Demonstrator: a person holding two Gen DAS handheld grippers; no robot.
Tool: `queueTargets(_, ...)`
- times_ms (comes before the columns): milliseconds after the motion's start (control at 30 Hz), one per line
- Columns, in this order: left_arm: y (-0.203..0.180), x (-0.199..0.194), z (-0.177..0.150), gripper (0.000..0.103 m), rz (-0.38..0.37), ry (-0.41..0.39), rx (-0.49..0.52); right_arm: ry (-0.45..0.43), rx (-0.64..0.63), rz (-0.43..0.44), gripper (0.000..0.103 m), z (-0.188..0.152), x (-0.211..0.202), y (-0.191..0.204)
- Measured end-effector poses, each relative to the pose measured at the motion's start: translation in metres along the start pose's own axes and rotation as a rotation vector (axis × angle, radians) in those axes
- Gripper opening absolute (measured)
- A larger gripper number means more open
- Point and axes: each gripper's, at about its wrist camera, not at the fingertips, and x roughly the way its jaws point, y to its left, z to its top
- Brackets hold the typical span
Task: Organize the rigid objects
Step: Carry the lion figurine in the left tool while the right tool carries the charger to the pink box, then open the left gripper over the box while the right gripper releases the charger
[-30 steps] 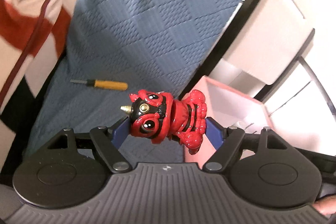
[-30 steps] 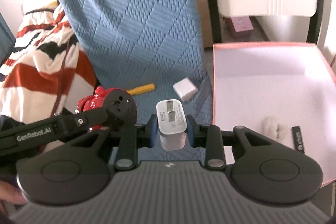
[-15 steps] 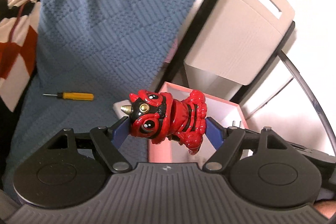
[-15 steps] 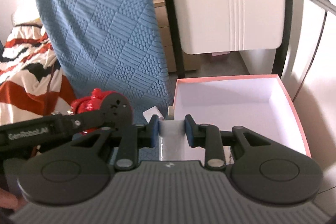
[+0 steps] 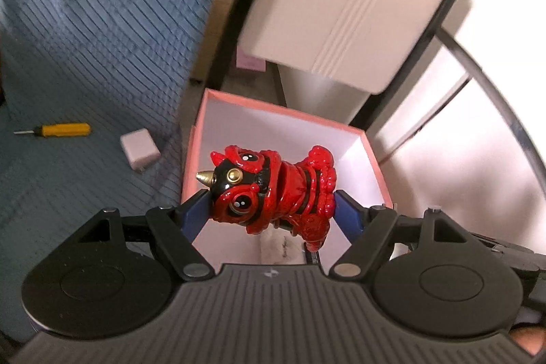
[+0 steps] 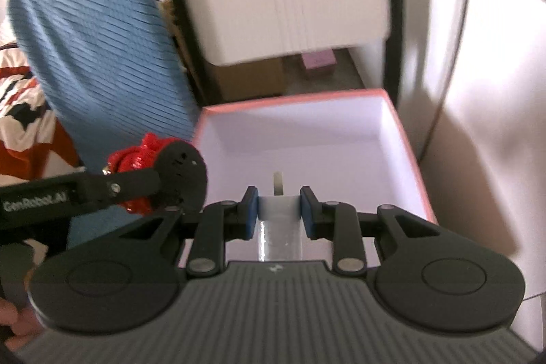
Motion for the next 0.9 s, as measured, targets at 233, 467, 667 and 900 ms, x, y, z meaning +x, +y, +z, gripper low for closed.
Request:
queueTargets(233, -0.016, 0.052, -0.019, 0.081, 0.016, 0.067, 0.012, 0.097, 0.006, -0.026, 0.030, -0.027, 0.036, -0.039)
queueTargets(467, -0.018, 0.093, -0.039, 0.081, 0.043, 0.147, 0.017, 0.195, 0.042, -0.024, 0.030, -0.055, 0.073, -0.063)
queueTargets(667, -0.020, 0.117, -0.047, 0.081, 0.052, 0.182, 0.035, 0.255, 0.048, -0.015, 0.030, -0.066, 0.091, -0.073)
queueTargets(900, -0.017, 0.126, -0.049, 0.081, 0.030, 0.195, 0.023, 0.264, 0.090, 0.001, 0.030, -0.065, 0.102, -0.082)
